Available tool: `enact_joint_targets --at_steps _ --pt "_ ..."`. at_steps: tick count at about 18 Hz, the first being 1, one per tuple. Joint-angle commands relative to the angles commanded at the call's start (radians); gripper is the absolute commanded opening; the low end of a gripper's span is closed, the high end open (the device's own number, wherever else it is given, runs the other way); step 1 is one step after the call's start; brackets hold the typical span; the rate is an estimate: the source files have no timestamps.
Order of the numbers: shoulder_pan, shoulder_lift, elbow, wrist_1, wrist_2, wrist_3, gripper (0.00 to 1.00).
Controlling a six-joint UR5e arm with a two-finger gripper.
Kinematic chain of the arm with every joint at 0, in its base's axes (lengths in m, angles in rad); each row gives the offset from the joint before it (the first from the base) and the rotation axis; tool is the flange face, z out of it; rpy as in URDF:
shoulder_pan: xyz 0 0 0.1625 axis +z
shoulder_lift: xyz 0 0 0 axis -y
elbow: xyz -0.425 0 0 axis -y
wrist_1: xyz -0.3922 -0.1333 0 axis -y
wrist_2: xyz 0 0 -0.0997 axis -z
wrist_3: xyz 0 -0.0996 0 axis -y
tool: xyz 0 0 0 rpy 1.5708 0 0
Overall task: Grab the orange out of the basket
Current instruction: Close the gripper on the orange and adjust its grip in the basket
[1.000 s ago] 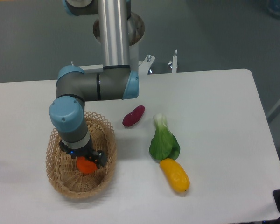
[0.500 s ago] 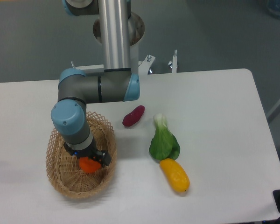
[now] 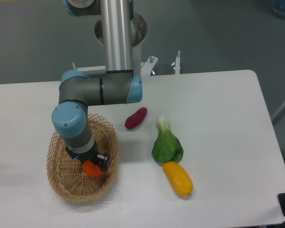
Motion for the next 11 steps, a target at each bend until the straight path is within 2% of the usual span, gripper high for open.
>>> enact_joint_targets --at_steps 5,7,11 --pt "0.000 0.011 0.005 0.000 0.000 0.002 0.67" --pt "0.002 0.018 0.029 -0.008 0.002 0.024 0.67" --pt "0.070 0.089 0.070 -0.023 -0.015 0.097 0.67"
